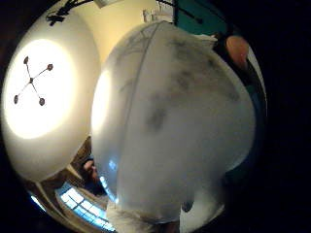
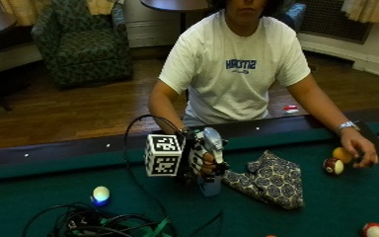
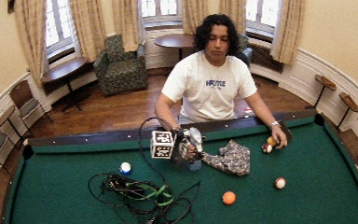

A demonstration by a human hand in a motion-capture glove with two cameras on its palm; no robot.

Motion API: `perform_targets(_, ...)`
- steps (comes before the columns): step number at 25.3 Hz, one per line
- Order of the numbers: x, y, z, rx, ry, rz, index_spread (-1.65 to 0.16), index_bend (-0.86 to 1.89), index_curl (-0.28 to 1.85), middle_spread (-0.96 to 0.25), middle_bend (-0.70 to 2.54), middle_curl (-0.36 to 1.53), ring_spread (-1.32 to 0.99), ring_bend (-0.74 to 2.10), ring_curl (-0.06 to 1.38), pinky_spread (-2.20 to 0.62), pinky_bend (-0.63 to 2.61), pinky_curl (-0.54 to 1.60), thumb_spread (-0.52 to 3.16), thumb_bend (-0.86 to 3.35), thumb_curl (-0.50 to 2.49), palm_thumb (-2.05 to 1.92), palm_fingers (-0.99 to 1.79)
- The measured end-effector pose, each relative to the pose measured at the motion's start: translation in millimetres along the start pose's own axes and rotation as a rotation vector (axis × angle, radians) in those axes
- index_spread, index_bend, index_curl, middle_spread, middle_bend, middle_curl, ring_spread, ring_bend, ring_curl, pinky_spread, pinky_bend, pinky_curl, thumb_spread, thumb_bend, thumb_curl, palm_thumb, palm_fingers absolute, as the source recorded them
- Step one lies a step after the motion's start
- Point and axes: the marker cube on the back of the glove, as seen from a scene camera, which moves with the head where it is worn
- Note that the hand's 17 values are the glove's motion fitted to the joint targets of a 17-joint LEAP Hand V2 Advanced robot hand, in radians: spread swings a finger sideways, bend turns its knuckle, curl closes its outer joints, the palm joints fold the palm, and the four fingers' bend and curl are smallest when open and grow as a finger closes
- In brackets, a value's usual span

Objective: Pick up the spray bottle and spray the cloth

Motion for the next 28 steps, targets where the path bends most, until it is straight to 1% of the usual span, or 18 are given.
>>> perform_targets(5,-5.2,-4.4,4.8,0.029,-0.043,-0.015,-0.31,0.22,0.30,-0.22,0.29,0.42,-0.19,0.49,0.37,0.00,0.16,0.32,0.94,-0.02,0.48,0.90,1.15)
perform_targets(6,-5.6,-4.6,5.4,0.047,-0.048,-0.022,-0.31,0.20,0.30,-0.22,0.33,0.43,-0.19,0.49,0.38,-0.03,0.17,0.32,0.92,-0.02,0.49,0.91,1.21)
perform_targets(9,-5.6,-4.2,6.9,0.125,-0.055,-0.049,-0.30,0.10,0.30,-0.23,0.30,0.43,-0.21,0.57,0.41,-0.16,0.36,0.37,0.83,-0.02,0.51,0.94,1.34)
perform_targets(10,-5.4,-4.3,7.2,0.154,-0.051,-0.059,-0.30,0.09,0.30,-0.22,0.32,0.44,-0.21,0.60,0.42,-0.19,0.37,0.37,0.79,-0.02,0.52,0.94,1.36)
perform_targets(16,-6.3,-8.6,5.9,0.322,0.044,-0.122,-0.29,0.20,0.34,-0.23,0.49,0.51,-0.22,0.68,0.46,-0.26,0.41,0.40,0.64,-0.03,0.58,0.95,1.49)
perform_targets(20,-7.4,-10.3,5.4,0.380,0.073,-0.131,-0.29,0.27,0.38,-0.23,0.55,0.53,-0.22,0.72,0.48,-0.30,0.42,0.41,0.61,-0.03,0.61,0.92,1.51)
perform_targets(28,-6.5,-10.4,4.8,0.377,0.068,-0.128,-0.28,0.33,0.45,-0.23,0.61,0.56,-0.22,0.77,0.50,-0.32,0.46,0.43,0.57,-0.03,0.65,0.90,1.47)
